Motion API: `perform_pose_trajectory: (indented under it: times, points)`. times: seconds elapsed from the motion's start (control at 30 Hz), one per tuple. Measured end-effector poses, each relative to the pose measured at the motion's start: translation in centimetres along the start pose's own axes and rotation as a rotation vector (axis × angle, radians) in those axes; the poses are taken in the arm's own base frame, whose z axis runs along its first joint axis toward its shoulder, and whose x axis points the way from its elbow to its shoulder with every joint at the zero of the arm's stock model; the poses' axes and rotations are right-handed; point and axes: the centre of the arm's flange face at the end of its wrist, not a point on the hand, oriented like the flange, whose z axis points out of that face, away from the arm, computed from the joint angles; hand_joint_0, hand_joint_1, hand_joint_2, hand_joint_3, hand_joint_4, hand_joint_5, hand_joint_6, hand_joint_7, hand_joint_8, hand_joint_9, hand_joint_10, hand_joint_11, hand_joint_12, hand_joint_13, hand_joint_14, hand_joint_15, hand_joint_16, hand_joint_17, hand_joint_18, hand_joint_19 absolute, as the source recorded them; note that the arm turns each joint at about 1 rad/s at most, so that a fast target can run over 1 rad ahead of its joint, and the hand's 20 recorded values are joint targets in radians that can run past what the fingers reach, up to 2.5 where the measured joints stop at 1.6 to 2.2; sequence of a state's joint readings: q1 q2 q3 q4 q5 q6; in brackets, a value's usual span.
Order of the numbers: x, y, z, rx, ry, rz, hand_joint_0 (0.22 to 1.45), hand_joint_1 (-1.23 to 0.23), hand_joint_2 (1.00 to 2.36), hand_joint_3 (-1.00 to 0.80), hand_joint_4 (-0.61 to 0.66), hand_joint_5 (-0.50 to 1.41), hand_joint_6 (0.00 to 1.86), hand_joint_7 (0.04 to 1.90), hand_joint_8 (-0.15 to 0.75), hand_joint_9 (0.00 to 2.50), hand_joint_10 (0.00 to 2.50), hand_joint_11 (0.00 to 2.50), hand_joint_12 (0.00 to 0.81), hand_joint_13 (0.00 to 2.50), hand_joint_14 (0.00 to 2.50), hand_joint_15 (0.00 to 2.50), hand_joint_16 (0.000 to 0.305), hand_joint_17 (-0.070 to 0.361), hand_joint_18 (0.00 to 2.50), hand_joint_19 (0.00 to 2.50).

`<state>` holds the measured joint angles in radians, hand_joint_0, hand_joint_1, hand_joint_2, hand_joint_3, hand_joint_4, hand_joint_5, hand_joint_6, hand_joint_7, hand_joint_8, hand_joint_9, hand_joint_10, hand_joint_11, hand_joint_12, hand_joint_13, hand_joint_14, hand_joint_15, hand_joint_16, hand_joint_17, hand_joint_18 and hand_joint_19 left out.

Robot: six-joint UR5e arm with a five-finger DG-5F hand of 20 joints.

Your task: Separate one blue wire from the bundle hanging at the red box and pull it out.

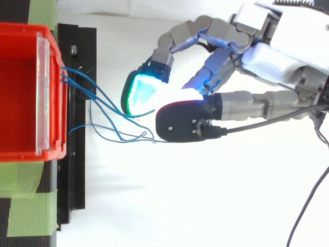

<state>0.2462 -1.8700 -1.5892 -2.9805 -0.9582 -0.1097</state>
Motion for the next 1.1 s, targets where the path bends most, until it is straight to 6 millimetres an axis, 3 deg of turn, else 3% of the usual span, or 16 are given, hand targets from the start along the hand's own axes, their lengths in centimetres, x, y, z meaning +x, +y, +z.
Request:
perform_pose_trajectory:
  times: [0.23,0.47,0.57,0.6,0.73,1.1]
  points:
    - [0.02,0.0,-0.02,0.001,0.0,-0.003,0.47,-0.66,1.66,-0.13,-0.13,-0.13,0.93,0.97,0.389,0.9,0.01,1.05,0.533,0.87,0.01,0.93,0.064,0.144,0.85,0.47]
    - [0.01,-0.02,-0.04,0.003,0.0,-0.011,0.45,-0.66,1.74,-0.15,-0.18,-0.12,0.92,0.99,0.346,0.61,0.01,0.66,0.479,0.43,0.01,0.62,0.066,0.148,0.45,0.37]
    - [0.01,-0.03,-0.05,0.004,0.0,-0.018,0.44,-0.66,1.74,-0.15,-0.18,-0.12,0.91,1.01,0.337,0.54,0.01,0.6,0.467,0.33,0.01,0.55,0.067,0.15,0.32,0.3]
    - [0.0,-0.04,-0.06,0.004,0.0,-0.021,0.43,-0.65,1.81,-0.17,-0.18,-0.12,0.92,0.99,0.334,0.53,0.01,0.58,0.467,0.3,0.01,0.54,0.067,0.15,0.29,0.28]
    - [0.04,-0.02,-0.06,0.003,0.001,-0.031,0.41,-0.63,1.86,-0.19,-0.19,-0.12,0.93,0.94,0.32,0.44,0.01,0.54,0.452,0.19,0.01,0.49,0.068,0.152,0.13,0.25]
    - [0.08,-0.01,-0.06,0.002,0.002,-0.038,0.42,-0.65,1.82,-0.18,-0.19,-0.12,0.92,0.96,0.315,0.41,0.01,0.5,0.445,0.12,0.01,0.43,0.068,0.153,0.02,0.19]
